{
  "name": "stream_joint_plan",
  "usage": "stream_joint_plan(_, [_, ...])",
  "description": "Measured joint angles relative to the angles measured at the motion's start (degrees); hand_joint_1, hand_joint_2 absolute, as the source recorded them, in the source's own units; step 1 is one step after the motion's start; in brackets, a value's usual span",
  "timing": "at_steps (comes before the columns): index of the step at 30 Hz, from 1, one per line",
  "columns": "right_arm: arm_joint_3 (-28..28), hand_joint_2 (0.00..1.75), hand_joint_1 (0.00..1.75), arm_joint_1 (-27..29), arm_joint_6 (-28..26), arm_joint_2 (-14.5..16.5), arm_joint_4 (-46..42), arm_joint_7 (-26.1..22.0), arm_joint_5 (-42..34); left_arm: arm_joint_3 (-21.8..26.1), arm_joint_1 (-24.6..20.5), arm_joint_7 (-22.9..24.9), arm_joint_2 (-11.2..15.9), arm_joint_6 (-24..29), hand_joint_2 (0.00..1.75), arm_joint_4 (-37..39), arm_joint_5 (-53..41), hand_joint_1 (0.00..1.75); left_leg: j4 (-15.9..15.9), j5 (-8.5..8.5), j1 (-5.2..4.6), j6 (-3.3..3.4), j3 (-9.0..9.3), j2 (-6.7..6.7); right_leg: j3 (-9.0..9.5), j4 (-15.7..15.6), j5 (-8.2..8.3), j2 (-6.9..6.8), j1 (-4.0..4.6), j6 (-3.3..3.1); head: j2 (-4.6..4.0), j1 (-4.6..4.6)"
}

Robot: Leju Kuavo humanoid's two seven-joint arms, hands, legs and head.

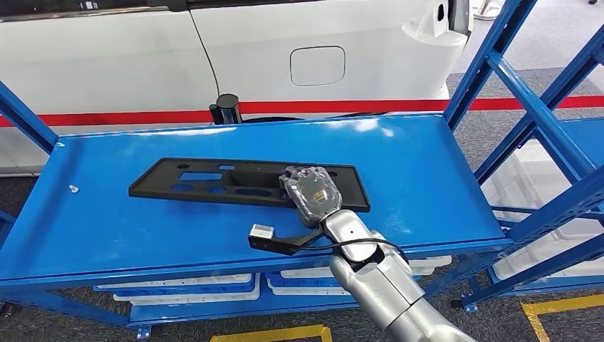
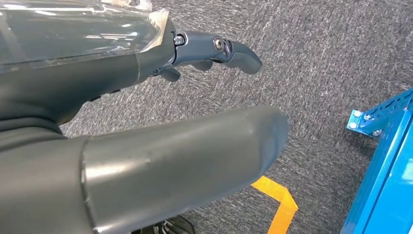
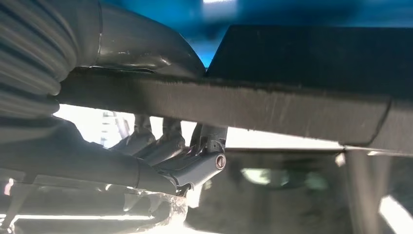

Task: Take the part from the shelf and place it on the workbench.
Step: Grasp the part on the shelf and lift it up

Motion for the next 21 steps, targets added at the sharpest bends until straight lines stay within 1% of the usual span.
stream_joint_plan(1, [-2.2, 1.75, 1.75, 0.8, -0.75, -0.33, -1.49, 0.08, 0.44, 0.15, 0.0, -0.01, -0.18, 0.05, 0.0, -0.18, -0.14, 0.0, 0.0, 0.0, -0.02, 0.0, 0.01, 0.0, 0.01, 0.0, 0.0, 0.0, 0.0, 0.0, 0.0, 0.01])
stream_joint_plan(5, [-8.52, 1.75, 1.75, 3.27, -3.05, -1.7, -6.23, -0.59, -0.33, 0.3, 0.07, -0.35, -0.56, 0.32, 1.75, -0.84, -0.85, 0.0, 0.01, -0.01, -0.05, 0.01, 0.0, -0.01, 0.02, -0.02, 0.0, 0.0, -0.01, 0.0, 0.0, 0.01])
stream_joint_plan(8, [-12.86, 1.75, 1.75, 5.74, -6.34, -3.28, -11.13, -1.92, -2.5, 0.32, 0.22, -0.7, -0.84, 0.23, 1.75, -1.42, -1.8, 0.0, 0.01, -0.02, -0.07, 0.02, -0.01, -0.04, 0.02, -0.03, 0.0, -0.01, -0.02, 0.01, 0.0, 0.01])
stream_joint_plan(12, [-17.74, 1.75, 1.75, 10.32, -11.31, -6.01, -21.26, -5.62, -10.16, 0.72, 0.42, 0.19, -1.15, 0.76, 1.75, -1.9, -2.13, 0.0, 0.02, -0.09, -0.07, -0.06, -0.02, -0.02, 0.0, -0.04, -0.01, -0.01, -0.04, 0.01, 0.0, 0.01])
stream_joint_plan(15, [-20.22, 1.75, 1.75, 13.59, -15.0, -7.95, -30.03, -8.31, -14.55, 1.45, 0.47, 0.58, -1.44, 1.29, 1.75, -2.31, -1.96, 0.0, 0.01, -0.14, -0.06, -0.11, 0.0, 0.0, -0.02, -0.05, -0.02, 0.04, -0.04, 0.01, 0.0, -0.01])
stream_joint_plan(21, [-23.27, 1.75, 1.75, 19.64, -21.61, -10.84, -45.56, -13.66, -18.99, 2.14, 0.58, -0.06, -2.12, 1.11, 1.75, -3.12, -1.99, 0.0, 0.0, -0.2, -0.03, -0.14, 0.0, 0.04, -0.01, -0.06, -0.05, 0.14, -0.04, -0.02, 0.0, -0.02])
